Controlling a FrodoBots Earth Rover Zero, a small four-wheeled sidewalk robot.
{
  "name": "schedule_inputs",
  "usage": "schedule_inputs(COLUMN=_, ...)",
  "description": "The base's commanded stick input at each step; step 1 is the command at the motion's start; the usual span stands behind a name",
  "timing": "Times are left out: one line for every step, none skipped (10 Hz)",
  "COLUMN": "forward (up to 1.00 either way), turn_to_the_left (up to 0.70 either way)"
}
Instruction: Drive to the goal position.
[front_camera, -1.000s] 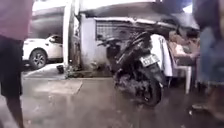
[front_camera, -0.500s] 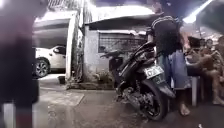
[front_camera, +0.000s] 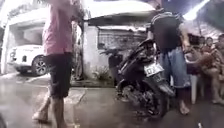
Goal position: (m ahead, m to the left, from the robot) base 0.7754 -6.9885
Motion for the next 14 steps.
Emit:
schedule_inputs(forward=-1.0, turn_to_the_left=0.0)
schedule_inputs(forward=-1.0, turn_to_the_left=0.0)
schedule_inputs(forward=-1.0, turn_to_the_left=0.0)
schedule_inputs(forward=-1.0, turn_to_the_left=0.0)
schedule_inputs(forward=-1.0, turn_to_the_left=0.0)
schedule_inputs(forward=-1.0, turn_to_the_left=0.0)
schedule_inputs(forward=-1.0, turn_to_the_left=0.0)
schedule_inputs(forward=-1.0, turn_to_the_left=0.0)
schedule_inputs(forward=-1.0, turn_to_the_left=0.32)
schedule_inputs(forward=-1.0, turn_to_the_left=0.4)
schedule_inputs(forward=-1.0, turn_to_the_left=0.4)
schedule_inputs(forward=-1.0, turn_to_the_left=0.4)
schedule_inputs(forward=-0.26, turn_to_the_left=0.84)
schedule_inputs(forward=0.0, turn_to_the_left=1.0)
